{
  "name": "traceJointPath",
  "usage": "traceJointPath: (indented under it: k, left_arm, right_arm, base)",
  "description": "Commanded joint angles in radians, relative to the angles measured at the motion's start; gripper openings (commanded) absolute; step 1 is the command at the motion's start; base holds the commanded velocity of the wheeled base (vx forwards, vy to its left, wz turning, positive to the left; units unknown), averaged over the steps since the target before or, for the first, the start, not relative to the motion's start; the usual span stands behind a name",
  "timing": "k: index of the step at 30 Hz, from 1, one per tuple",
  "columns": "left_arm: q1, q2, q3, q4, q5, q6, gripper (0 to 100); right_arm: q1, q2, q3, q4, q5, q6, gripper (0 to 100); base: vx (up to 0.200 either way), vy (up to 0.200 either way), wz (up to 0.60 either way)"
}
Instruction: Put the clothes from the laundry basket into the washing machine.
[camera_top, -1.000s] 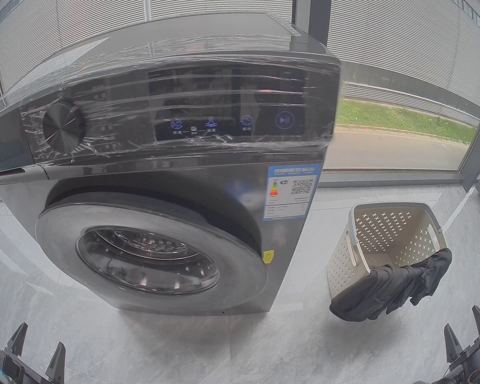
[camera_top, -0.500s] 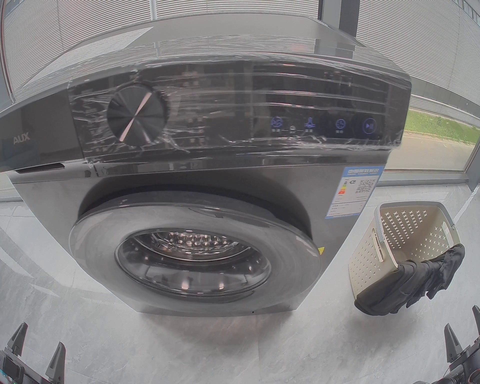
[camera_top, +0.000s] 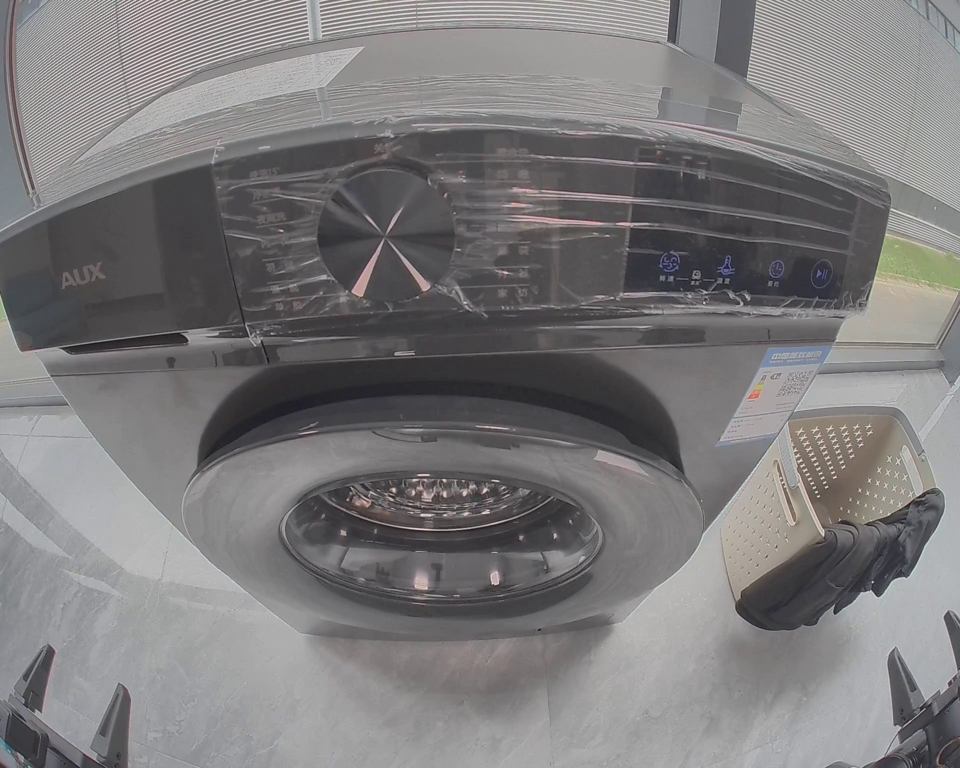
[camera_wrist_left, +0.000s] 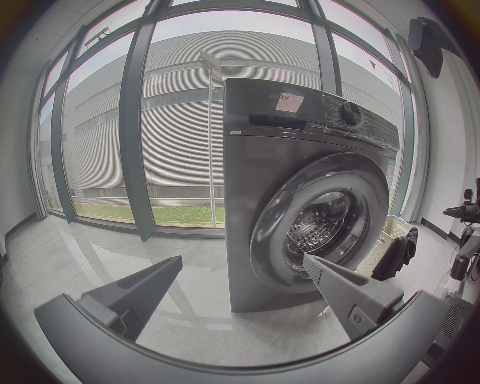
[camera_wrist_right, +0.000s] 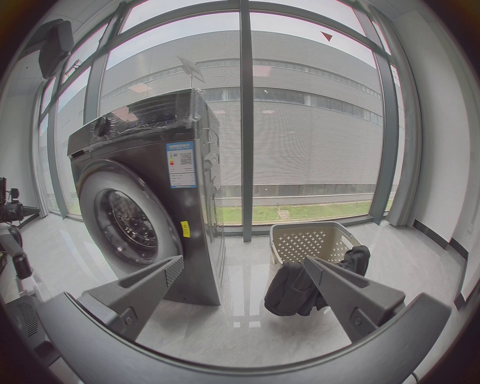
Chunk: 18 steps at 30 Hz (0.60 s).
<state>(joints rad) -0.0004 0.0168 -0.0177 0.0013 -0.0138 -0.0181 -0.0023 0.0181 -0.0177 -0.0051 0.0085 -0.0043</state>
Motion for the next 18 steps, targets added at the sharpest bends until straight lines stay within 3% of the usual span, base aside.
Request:
traceJointPath:
  k: [1, 6, 18]
  left_arm:
    - [-0.001, -0.017, 0.018, 0.000, 0.000, 0.000, 100]
    - [-0.001, -0.017, 0.018, 0.000, 0.000, 0.000, 100]
    - [-0.001, -0.017, 0.018, 0.000, 0.000, 0.000, 100]
  right_arm:
    - [-0.001, -0.015, 0.018, -0.001, 0.001, 0.000, 100]
    - [-0.001, -0.015, 0.018, -0.001, 0.001, 0.000, 100]
    - [-0.001, -0.015, 0.018, -0.001, 0.002, 0.000, 100]
  base:
    - [-0.200, 0.000, 0.00]
    - [-0.200, 0.000, 0.00]
    - [0.000, 0.000, 0.00]
